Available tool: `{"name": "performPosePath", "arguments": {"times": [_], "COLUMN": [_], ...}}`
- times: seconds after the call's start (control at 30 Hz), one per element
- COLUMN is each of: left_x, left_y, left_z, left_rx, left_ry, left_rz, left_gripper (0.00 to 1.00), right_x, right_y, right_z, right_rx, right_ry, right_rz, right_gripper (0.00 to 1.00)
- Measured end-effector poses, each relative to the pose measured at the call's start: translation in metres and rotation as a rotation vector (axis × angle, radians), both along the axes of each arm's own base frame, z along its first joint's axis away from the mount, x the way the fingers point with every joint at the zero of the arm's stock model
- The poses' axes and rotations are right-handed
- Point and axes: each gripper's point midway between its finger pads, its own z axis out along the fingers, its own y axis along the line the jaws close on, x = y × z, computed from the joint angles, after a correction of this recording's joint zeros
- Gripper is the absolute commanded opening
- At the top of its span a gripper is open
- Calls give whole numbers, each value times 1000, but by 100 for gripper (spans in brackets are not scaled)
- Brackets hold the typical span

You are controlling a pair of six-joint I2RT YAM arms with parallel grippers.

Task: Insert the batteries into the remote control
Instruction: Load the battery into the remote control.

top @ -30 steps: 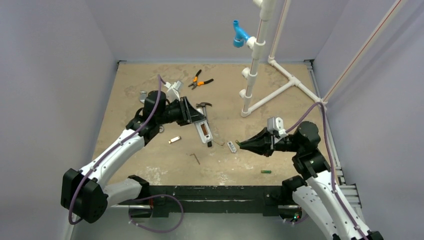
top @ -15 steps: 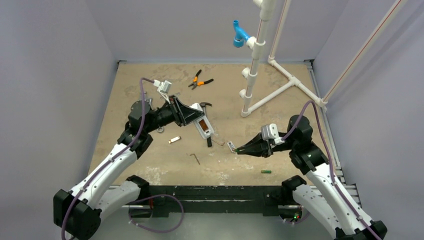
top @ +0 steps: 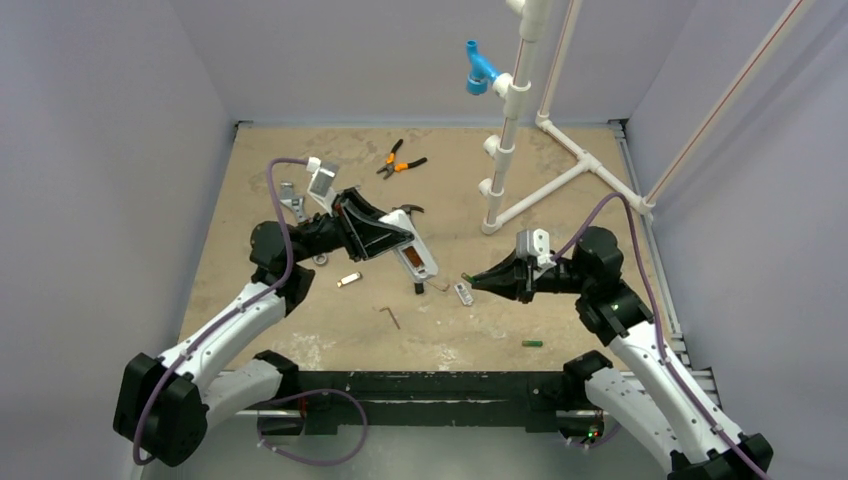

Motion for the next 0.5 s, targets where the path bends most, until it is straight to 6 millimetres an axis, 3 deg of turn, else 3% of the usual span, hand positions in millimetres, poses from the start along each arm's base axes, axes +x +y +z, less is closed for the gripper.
{"name": "performPosePath", "arguments": {"times": [0.33,0.5], "left_x": [-18,-7], "left_y": [-5,-7], "left_z": [13,6], "left_rx": [-82,-57], "left_ry": [-43,10], "left_rz": [-169,-115], "left_gripper": [0,0], "right_x": [20,31], "right_y": [-4,-9], "right_z": [13,18], "right_rx": [60,86], "right_ry": [50,87], "right_rz": [-166,-264], "right_gripper": [0,0]}}
